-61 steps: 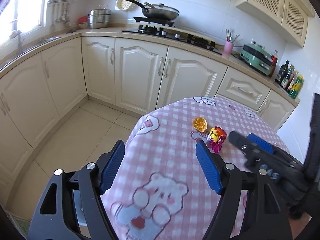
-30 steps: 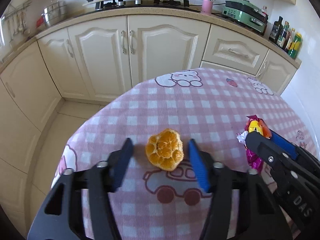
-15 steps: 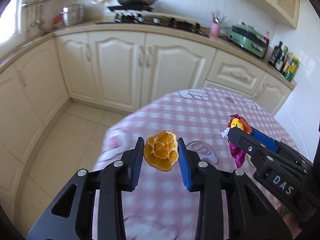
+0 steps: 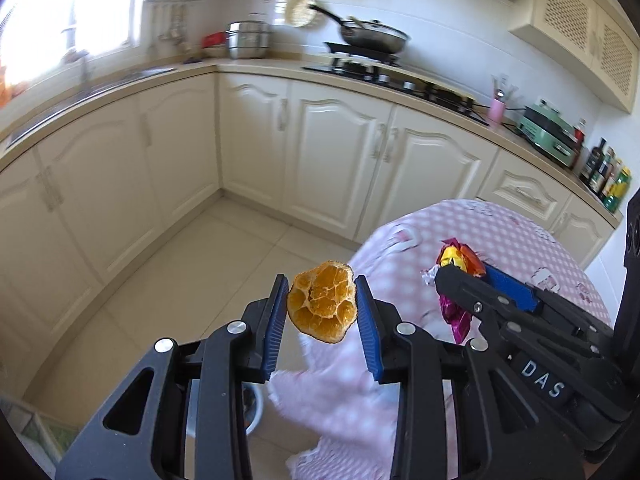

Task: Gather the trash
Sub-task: 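Carry the orange slice and pink wrapper over the blue bucket, then open both tools to drop the orange slice and pink wrapper into the bucket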

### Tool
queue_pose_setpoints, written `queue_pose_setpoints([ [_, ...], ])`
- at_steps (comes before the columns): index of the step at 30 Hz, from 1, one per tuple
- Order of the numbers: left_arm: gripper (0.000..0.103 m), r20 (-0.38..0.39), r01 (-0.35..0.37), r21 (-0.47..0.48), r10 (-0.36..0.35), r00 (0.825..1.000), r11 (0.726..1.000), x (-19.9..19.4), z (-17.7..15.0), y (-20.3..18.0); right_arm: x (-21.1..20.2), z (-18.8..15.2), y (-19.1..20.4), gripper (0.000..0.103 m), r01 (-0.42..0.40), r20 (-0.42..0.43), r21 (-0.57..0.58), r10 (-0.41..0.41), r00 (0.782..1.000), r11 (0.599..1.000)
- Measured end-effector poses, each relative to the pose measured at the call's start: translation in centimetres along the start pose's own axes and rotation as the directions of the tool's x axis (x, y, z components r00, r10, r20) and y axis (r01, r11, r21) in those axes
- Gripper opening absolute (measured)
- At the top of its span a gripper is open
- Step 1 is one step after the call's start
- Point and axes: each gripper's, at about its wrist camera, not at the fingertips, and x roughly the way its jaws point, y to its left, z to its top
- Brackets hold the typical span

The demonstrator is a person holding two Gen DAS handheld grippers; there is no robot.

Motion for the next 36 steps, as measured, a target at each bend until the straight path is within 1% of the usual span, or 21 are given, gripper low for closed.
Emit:
queue_pose_setpoints([
  [7,0.032,-0.018,-0.069,-0.089,0.068,0.998,0.994,-2.1,-2.8,7.0,1.7,-2.1,7.5,0.041,-0.077,-0.059,-0.078,0.073,0.996,0.994],
  [9,0.032,-0.031,-0.086,-0.114,0.083,0.996,0.990,-2.1,-3.5,8.7,2.7,-2.9,9.6,0.041,-0.103,-0.085,-0.097,0.095,0.992,0.990],
  [15,0.032,-0.078,-0.128,-0.174,0.116,0.990,0.976,-0.7,-5.1,12.5,5.7,-4.8,13.6,0.041,-0.146,-0.154,-0.131,0.126,0.980,0.981],
  [21,0.032,-0.118,-0.141,-0.210,0.118,0.986,0.967,1.4,-6.0,14.8,8.8,-5.8,15.2,0.041,-0.155,-0.193,-0.135,0.128,0.973,0.979],
  [25,0.034,-0.124,-0.119,-0.262,0.088,0.988,0.958,2.8,-5.9,16.0,10.2,-5.9,15.1,0.041,-0.140,-0.186,-0.112,0.117,0.976,0.984],
  [26,0.039,-0.130,-0.127,-0.264,0.095,0.987,0.956,3.1,-6.0,16.3,10.5,-5.9,14.9,0.041,-0.137,-0.185,-0.106,0.116,0.976,0.985],
  [27,0.047,-0.138,-0.137,-0.262,0.104,0.985,0.955,3.6,-5.9,16.4,10.8,-5.9,14.9,0.041,-0.136,-0.185,-0.101,0.116,0.976,0.986],
  [30,0.057,-0.145,-0.150,-0.268,0.114,0.983,0.952,4.2,-6.3,16.8,11.7,-5.9,14.6,0.041,-0.135,-0.188,-0.084,0.117,0.975,0.987],
  [32,0.059,-0.150,-0.153,-0.277,0.115,0.982,0.949,4.4,-6.7,17.2,12.2,-5.9,14.7,0.041,-0.132,-0.194,-0.081,0.115,0.974,0.988],
  [36,0.060,-0.164,-0.165,-0.286,0.121,0.979,0.944,4.6,-7.3,17.9,13.2,-6.3,14.8,0.041,-0.135,-0.213,-0.078,0.116,0.970,0.988],
])
